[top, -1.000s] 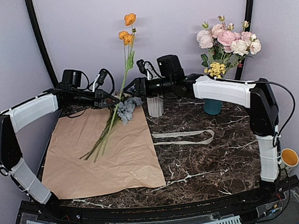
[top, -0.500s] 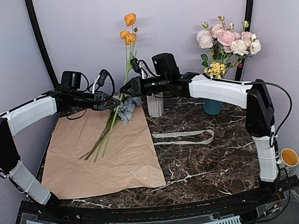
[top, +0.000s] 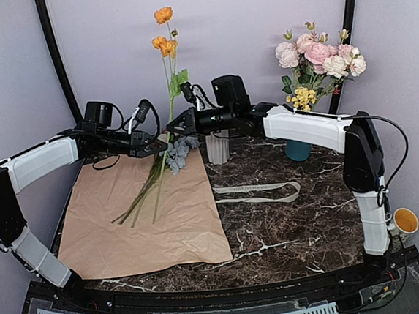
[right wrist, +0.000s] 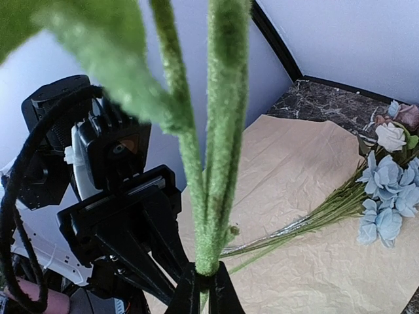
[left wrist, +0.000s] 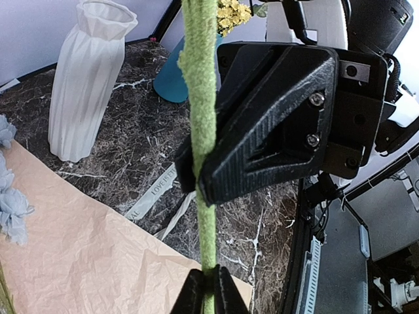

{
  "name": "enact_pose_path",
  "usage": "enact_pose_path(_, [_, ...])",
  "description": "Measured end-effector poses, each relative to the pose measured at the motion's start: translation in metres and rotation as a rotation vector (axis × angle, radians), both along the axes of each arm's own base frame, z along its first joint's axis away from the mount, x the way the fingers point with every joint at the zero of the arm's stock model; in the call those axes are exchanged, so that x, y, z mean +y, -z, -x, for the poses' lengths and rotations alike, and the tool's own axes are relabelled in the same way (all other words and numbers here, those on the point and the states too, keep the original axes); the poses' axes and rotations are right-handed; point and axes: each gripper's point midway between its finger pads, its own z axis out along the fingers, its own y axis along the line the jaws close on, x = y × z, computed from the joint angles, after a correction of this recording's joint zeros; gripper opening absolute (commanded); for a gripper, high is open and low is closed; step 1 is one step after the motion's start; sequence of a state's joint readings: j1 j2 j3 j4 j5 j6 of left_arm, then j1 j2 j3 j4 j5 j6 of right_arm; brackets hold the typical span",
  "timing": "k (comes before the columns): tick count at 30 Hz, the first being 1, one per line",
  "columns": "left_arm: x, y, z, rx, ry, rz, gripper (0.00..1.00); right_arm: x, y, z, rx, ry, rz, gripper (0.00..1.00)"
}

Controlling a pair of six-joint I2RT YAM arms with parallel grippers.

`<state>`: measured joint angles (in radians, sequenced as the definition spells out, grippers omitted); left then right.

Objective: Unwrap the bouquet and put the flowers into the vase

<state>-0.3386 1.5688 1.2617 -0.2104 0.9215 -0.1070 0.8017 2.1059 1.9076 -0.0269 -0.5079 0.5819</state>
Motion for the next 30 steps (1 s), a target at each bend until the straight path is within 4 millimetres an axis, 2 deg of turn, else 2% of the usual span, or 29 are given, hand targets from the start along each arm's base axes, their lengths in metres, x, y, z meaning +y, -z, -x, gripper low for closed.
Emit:
enact_pose_path(4, [0.001,-0.002,0.000,-0.014,-0.008,-0.007,0.47,0.001,0.000,0.000,-0.005,0.005,0.000,0.00])
enact_pose_path(7, [0.005,-0.011,0.001,-0.050,-0.035,-0.018,0.67,0.001,0.000,-0.001,-0.008,0.015,0.001,0.00])
enact_pose_path(10, [0.011,-0.024,-0.001,-0.105,-0.080,-0.035,0.78,-0.001,0.004,-0.005,-0.016,0.036,0.014,0.00])
enact_pose_path(11, [0.015,-0.029,-0.001,-0.126,-0.103,-0.043,0.87,-0.002,0.005,-0.007,-0.024,0.049,0.021,0.00])
enact_pose_path(13, [0.020,-0.036,-0.004,-0.165,-0.142,-0.059,0.94,-0.004,0.006,-0.010,-0.039,0.071,0.031,0.00])
enact_pose_path(16, [0.033,-0.046,-0.010,-0.212,-0.230,-0.096,0.97,-0.011,0.000,-0.016,-0.078,0.114,0.044,0.00])
enact_pose_path(19, [0.051,-0.050,-0.018,-0.247,-0.331,-0.134,0.97,-0.019,-0.018,-0.021,-0.137,0.166,0.043,0.00])
enact_pose_path(21, [0.070,-0.049,-0.027,-0.261,-0.420,-0.172,0.96,-0.027,-0.033,-0.024,-0.176,0.207,0.042,0.00])
enact_pose_path(26, [0.119,-0.032,-0.048,-0.250,-0.632,-0.300,0.93,-0.049,-0.086,-0.035,-0.302,0.322,0.016,0.00])
enact_pose_path(30, [0.136,-0.020,-0.051,-0.227,-0.700,-0.360,0.92,-0.079,-0.136,-0.046,-0.407,0.436,-0.022,0.00])
